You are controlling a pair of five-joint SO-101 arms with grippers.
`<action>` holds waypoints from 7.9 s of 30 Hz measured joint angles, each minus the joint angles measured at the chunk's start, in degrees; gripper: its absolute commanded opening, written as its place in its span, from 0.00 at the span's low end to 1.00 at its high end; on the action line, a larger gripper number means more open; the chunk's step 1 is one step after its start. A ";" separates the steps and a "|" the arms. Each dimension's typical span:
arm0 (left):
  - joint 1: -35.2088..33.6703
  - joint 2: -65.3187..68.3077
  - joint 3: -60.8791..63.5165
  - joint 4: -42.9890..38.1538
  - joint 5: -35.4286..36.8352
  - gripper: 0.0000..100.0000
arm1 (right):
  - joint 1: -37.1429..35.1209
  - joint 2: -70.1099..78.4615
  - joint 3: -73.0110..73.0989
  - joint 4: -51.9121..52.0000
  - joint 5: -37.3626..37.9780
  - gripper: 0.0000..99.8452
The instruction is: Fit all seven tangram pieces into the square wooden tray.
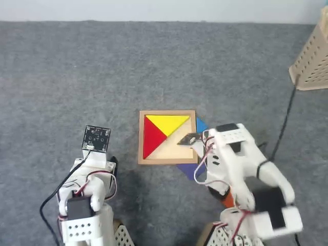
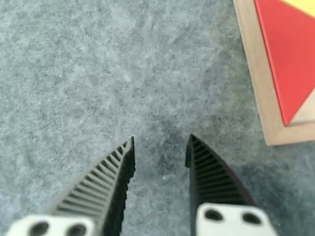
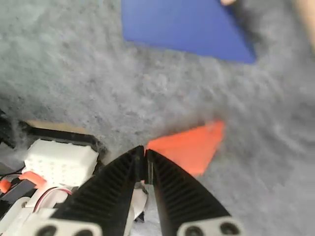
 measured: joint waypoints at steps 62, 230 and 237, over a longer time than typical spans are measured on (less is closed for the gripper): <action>0.00 0.00 0.00 0.00 0.00 0.17 | 20.66 -3.34 -1.58 -8.26 13.01 0.17; 0.00 0.00 0.00 0.00 0.00 0.17 | -7.12 6.07 -17.76 -35.34 -30.68 0.01; 0.00 0.00 0.00 0.00 0.00 0.17 | -7.21 5.98 -17.14 -34.55 -30.68 0.01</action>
